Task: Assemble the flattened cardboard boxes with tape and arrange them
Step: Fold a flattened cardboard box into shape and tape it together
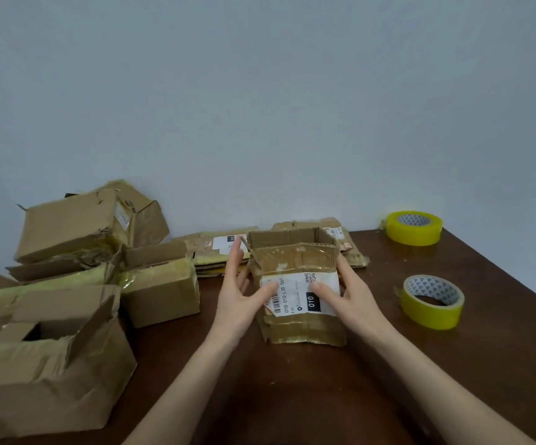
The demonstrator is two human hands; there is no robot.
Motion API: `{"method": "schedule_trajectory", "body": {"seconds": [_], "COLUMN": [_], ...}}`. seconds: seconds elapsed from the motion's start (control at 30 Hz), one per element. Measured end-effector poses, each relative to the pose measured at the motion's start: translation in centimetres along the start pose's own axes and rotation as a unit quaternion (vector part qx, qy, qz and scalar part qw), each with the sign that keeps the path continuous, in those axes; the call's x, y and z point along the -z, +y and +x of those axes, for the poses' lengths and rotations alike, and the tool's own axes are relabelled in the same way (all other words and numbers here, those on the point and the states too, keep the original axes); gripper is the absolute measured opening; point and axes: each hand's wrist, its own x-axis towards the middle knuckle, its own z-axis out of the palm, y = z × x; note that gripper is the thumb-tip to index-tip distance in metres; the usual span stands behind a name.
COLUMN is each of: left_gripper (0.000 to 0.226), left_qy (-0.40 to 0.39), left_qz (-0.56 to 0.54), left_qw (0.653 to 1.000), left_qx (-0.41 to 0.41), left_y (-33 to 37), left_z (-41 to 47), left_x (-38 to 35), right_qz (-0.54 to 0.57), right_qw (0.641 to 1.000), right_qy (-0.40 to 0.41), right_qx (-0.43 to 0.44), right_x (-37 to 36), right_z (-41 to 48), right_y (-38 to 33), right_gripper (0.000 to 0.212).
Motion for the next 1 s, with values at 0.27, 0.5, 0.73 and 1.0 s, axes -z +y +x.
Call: {"method": "schedule_trajectory", "body": {"seconds": [0.27,0.5,0.73,1.0], "left_gripper": [0.052,0.065,0.082,0.033], "left_qy": [-0.022,-0.015,0.008,-0.066], "left_qz": [0.075,0.045,0.092,0.191], "left_qw": [0.996,0.999,0.996,0.979], "left_qx": [-0.043,-0.005,0.000,-0.018], "left_y": [0.5,0.9,1.8,2.8], "left_z": [1.4,1.7,2.1,3.6], "left_x": [-1.4,-1.1,-0.6,0.0], "right_qz": [-0.178,-0.203,-0.062,-0.049], "right_qw": [0.982,0.976,0.998,0.998], "right_qy": [0.047,-0.058,0.011,-0.032], "right_qx": [0.045,0.043,0.020,-0.023], "right_x": [-0.3,1.8,1.3,1.5], "right_z": [-0.3,1.2,1.0,2.4], "right_y": [-0.5,-1.6,-2.1,-3.1], "right_gripper": [0.065,0.059,0.039,0.063]}}
